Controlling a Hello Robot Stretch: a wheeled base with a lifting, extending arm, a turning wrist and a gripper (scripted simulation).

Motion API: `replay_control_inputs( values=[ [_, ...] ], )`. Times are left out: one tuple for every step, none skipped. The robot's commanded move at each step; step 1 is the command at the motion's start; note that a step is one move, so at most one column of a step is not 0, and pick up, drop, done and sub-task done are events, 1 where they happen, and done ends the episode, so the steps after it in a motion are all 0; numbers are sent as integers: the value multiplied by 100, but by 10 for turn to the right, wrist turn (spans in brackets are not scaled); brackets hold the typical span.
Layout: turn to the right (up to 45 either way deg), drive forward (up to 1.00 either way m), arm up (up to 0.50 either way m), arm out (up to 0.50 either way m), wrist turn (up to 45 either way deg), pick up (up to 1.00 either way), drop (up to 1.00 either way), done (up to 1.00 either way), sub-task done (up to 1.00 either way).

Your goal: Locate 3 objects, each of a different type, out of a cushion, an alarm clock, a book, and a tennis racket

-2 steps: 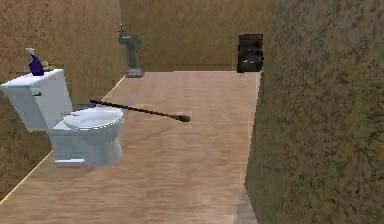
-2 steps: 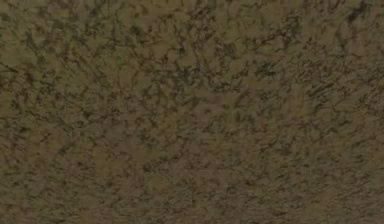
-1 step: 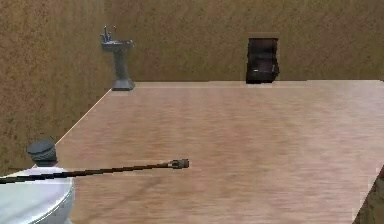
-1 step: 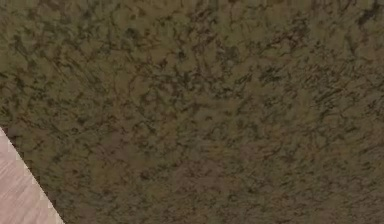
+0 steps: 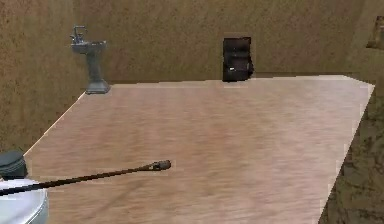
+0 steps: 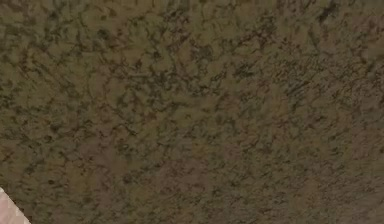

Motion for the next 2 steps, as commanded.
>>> replay_control_inputs(
  values=[
    [0, 60, 0, 0, 0, 0, 0, 0, 0],
    [0, 35, 0, 0, 0, 0, 0, 0, 0]
  ],
)
